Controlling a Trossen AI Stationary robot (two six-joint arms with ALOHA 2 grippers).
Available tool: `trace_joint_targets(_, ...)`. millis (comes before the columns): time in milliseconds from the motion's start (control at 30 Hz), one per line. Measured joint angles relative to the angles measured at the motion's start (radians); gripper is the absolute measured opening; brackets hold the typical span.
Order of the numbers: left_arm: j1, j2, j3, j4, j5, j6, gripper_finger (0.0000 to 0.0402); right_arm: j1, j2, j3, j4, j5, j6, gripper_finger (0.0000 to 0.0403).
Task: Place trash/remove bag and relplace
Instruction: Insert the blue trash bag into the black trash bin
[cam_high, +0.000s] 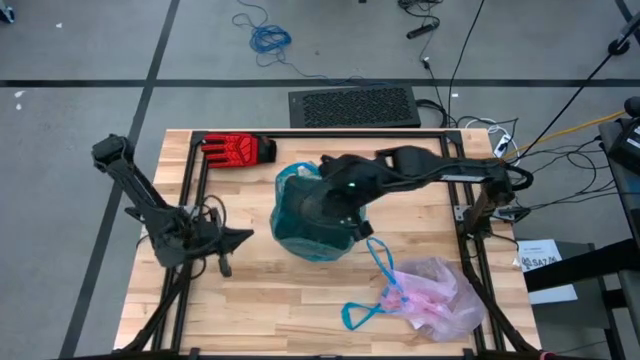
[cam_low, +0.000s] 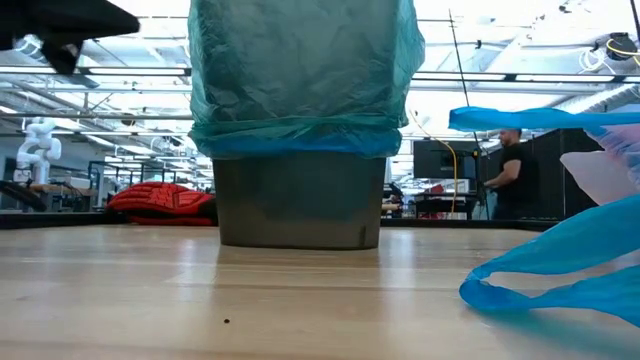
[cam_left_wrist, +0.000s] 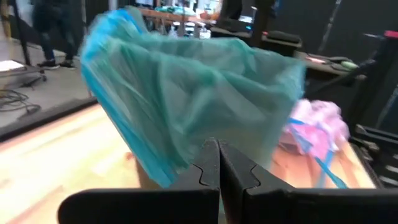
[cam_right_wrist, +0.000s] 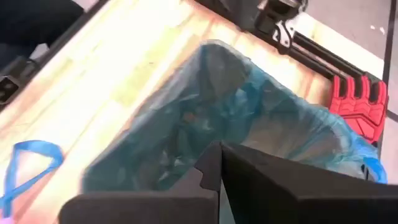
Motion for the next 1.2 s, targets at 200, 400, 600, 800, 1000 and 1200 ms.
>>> trace_joint_targets(200, 0.192, -0.099, 0.000, 0.065, 0.175, 0.174, 0.0000, 0.029, -0.161, -0.215, 0.119, -0.004, 0.037, 0.0000)
trace_joint_targets(400, 0.348, -0.137, 0.001, 0.132, 0.391, 0.284, 0.0000, 0.034, -0.438, -0.669, 0.461, -0.002, 0.103, 0.0000)
trace_joint_targets(600, 0.528, -0.136, 0.002, 0.132, 0.577, 0.277, 0.0000, 0.030, -0.755, -1.109, 0.875, 0.000, 0.152, 0.0000)
trace_joint_targets(800, 0.720, -0.130, 0.003, 0.143, 0.753, 0.290, 0.0000, -0.005, -1.025, -1.396, 1.091, 0.080, 0.165, 0.0000)
trace_joint_targets(1000, 0.758, -0.200, 0.003, 0.011, 0.751, 0.387, 0.0000, -0.042, -1.300, -1.559, 1.091, 0.078, 0.213, 0.0000)
trace_joint_targets(1200, 0.764, -0.307, 0.002, -0.110, 0.675, 0.383, 0.0000, -0.078, -1.531, -1.717, 1.174, 0.081, 0.237, 0.0000)
